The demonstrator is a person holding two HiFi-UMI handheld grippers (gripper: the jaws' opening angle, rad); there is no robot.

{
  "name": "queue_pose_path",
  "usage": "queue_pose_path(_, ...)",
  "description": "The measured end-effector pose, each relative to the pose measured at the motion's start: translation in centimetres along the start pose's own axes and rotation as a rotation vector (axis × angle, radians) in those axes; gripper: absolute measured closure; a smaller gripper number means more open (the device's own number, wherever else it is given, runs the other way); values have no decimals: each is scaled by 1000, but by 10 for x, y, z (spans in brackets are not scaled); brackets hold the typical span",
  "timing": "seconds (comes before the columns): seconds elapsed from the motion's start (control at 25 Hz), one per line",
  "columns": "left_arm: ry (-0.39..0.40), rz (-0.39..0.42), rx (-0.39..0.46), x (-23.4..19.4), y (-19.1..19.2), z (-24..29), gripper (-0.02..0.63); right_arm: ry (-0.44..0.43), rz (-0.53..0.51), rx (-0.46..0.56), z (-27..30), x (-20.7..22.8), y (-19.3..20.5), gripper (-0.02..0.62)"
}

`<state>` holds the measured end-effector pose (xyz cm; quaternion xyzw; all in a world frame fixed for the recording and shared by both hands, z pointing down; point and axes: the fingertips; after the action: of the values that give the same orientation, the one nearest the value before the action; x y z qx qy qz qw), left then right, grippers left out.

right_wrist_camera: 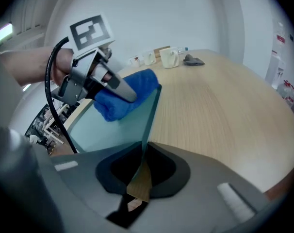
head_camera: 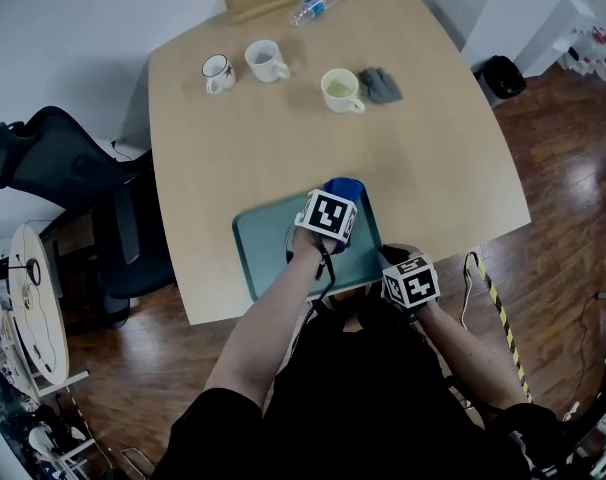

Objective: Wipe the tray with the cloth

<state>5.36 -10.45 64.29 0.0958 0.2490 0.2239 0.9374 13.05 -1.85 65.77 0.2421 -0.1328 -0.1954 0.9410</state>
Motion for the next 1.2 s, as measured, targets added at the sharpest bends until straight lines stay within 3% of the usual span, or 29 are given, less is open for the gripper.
queue_pose_path(0.28,-86,-154,31,-86,89,-63,460,24,-1,-21,6,5,6,557)
queue_pose_path(0.44,-226,-212,49,-143,129,-110,460,32,-6,-35,7,4,3,556)
queue_pose_path(0.6,-241,-252,62,-157,145,-120,462,45,-16,-32,7,3,1,555)
queue_pose_path(0.84,-355,-56,-25,-150,130,-109,463,54,-8,-21,7,1,-1,555)
queue_pose_path(1.2,-275,120,-83,-82,64,-53,463,50,-16,4,8,-3,-3,556)
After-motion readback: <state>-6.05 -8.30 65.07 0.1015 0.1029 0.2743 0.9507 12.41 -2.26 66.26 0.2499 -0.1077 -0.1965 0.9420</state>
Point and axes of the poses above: the fingertips, and each gripper's own axes: z forward along the fingers, x to its right, y out of its underside, and after that the axes turned 10 degrees about y, right-handed
